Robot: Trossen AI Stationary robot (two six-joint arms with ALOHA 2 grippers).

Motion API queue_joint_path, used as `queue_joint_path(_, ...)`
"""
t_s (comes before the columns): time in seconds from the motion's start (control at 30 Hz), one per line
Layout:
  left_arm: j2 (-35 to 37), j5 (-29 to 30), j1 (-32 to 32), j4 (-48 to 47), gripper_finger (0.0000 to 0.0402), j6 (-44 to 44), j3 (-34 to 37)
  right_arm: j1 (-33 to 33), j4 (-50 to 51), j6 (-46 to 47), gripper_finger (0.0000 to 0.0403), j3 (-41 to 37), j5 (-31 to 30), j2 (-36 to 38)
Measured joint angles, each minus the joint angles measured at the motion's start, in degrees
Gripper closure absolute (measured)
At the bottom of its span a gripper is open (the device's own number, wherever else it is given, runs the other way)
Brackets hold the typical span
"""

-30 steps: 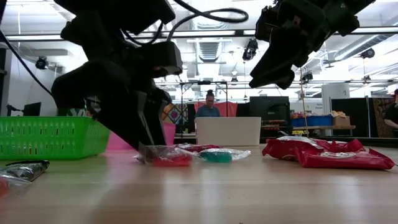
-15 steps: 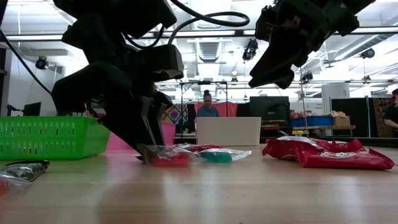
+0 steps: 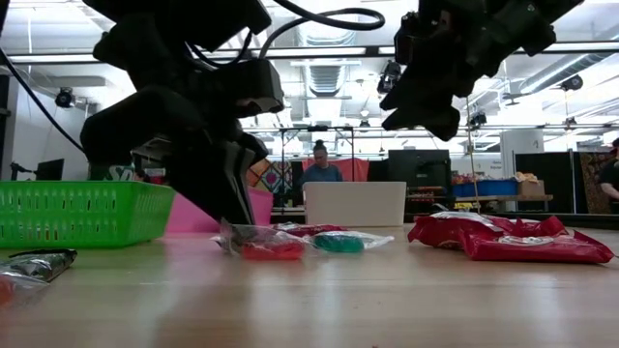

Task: Organize candy in baskets
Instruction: Put the brown chocolate into the white bin

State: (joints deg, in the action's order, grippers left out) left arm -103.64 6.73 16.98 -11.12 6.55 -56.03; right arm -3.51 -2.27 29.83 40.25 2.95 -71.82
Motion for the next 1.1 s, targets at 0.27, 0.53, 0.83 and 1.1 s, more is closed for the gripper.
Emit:
queue_joint_path(0.27,0.4,0.28,-0.11,-0.85,0.0401,-0.72,-0.08,0.02,-2.37,3.17,0.0268,0.02,-0.01,-4.33)
queue_joint_path(0.53,1.92,0.33,-0.11,-2.38,0.0401,-2.44,-0.11,-0.37,-6.09,8.16,0.0272,0.74,2.12,-7.1)
queue_joint_path(0.83,2.76,6.13,-0.13,-2.2,0.0401,-4.62,-0.09,-0.96,-6.2,20.05,0.0284,0.79,5.19,-10.37)
queue_joint_path(1.1,3.17,2.88,-0.05,-5.08,0.0401,-3.9,-0.07,-0.9,-6.2,19.86,0.0278,0.76,5.15,-10.46)
